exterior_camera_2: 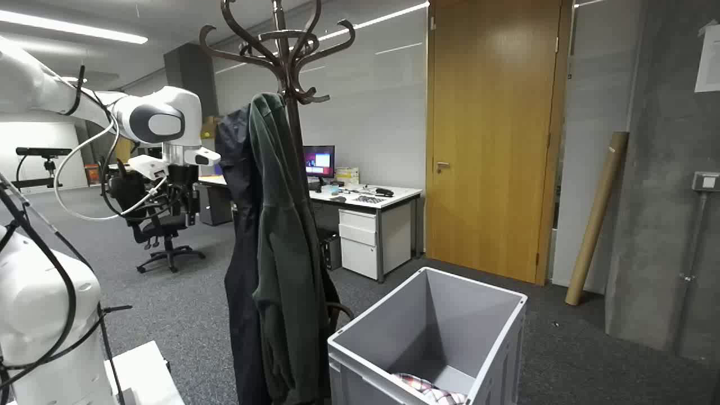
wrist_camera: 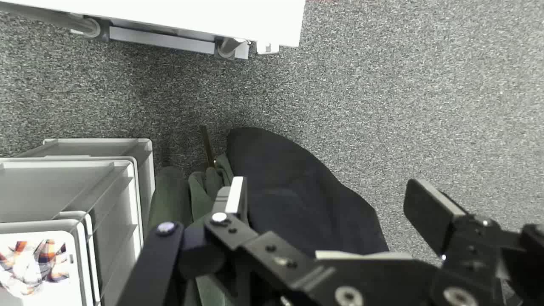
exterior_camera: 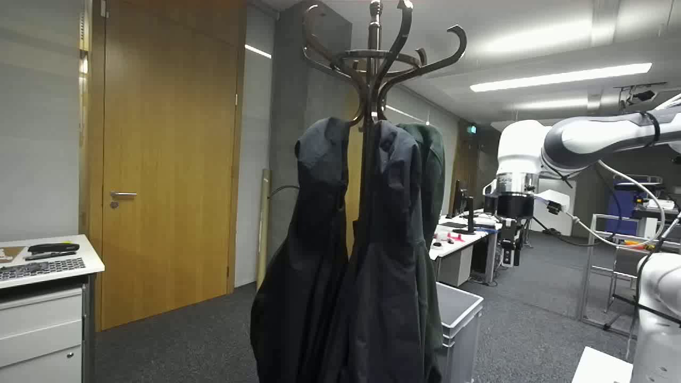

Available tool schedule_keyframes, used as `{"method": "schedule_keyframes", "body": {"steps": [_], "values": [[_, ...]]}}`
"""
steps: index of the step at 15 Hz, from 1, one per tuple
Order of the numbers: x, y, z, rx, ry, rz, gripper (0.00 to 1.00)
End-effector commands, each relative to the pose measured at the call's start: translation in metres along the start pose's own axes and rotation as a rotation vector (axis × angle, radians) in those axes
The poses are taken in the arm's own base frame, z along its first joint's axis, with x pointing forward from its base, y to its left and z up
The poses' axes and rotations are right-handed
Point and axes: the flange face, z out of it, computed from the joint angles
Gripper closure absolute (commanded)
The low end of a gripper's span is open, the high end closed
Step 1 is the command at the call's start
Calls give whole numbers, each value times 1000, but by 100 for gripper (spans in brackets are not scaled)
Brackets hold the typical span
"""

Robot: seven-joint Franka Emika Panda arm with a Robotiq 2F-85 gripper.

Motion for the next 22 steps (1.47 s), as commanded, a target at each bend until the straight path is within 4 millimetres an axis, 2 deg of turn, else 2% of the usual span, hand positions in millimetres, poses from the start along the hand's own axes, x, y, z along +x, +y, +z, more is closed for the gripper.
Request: {"method": "schedule_keyframes", "body": {"steps": [1,6,22], "values": [[0,0,0,-1,-2,0,0],[-2,-1,-10,6,72,-28,0],[-3,-7,-60,43,410,-108,0]]}}
